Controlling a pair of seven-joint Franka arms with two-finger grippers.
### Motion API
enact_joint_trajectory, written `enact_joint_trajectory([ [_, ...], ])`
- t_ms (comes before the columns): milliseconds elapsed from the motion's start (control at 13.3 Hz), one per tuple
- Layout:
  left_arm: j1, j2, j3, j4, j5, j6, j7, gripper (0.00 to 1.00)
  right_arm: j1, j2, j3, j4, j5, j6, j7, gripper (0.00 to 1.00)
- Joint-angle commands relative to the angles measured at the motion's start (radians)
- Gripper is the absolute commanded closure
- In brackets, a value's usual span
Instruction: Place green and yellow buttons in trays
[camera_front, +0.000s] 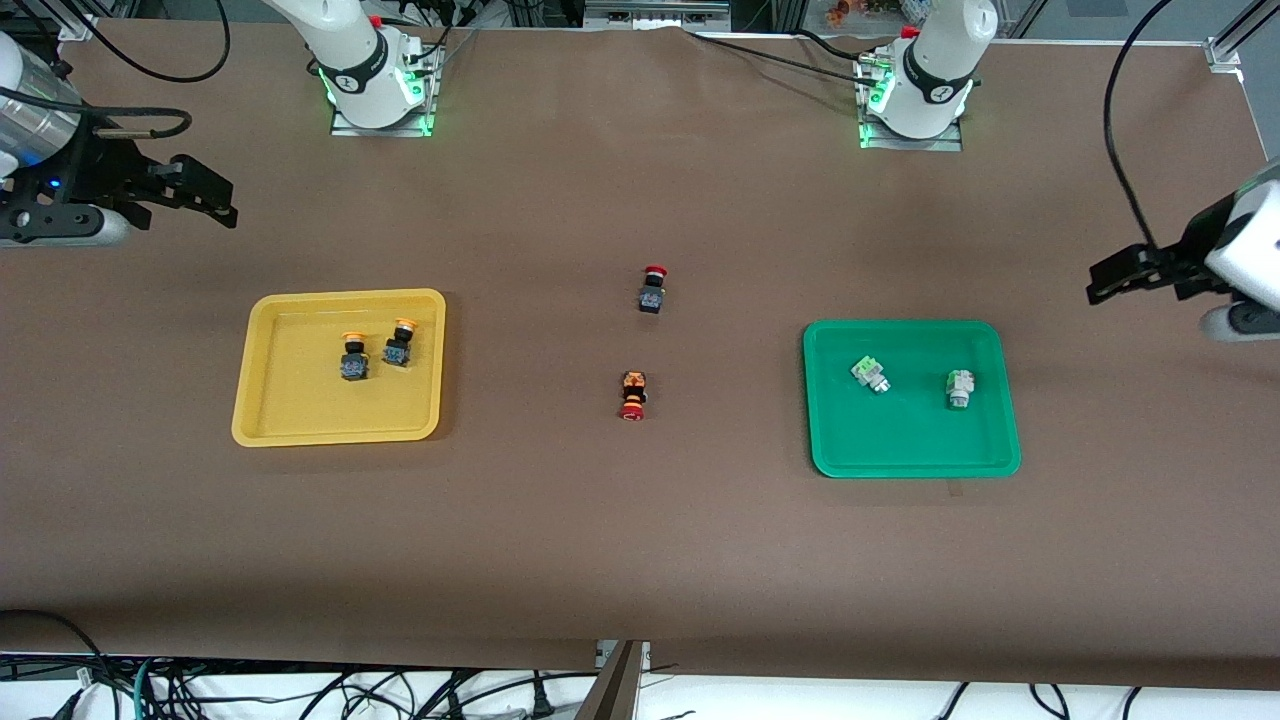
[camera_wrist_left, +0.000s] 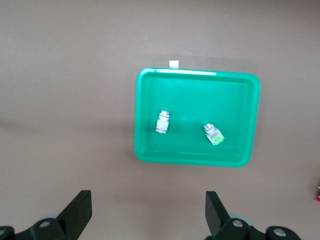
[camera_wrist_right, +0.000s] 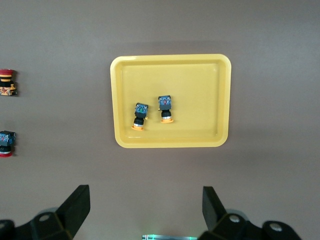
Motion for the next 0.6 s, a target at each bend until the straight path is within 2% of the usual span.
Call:
enact_joint_trajectory([
  [0, -0.013, -0.054, 0.009, -0.025, -0.046, -0.036, -0.026, 0.00, -0.016, 0.019, 0.017, 0.045, -0.055, -0.011, -0.009, 0.01],
  [75, -0.019, -0.048, 0.009, -0.042, -0.038, -0.038, -0.033, 0.00, -0.015, 0.019, 0.018, 0.054, -0.053, 0.000, -0.008, 0.01],
  [300, -0.010, 0.014, 0.007, 0.036, -0.039, -0.076, -0.034, 0.00, -0.013, 0.027, 0.021, 0.056, -0.047, 0.002, 0.003, 0.01],
  [525, -0.004, 0.031, 0.007, 0.044, -0.038, -0.081, -0.035, 0.00, -0.010, 0.033, 0.023, 0.072, -0.046, 0.002, 0.006, 0.01],
])
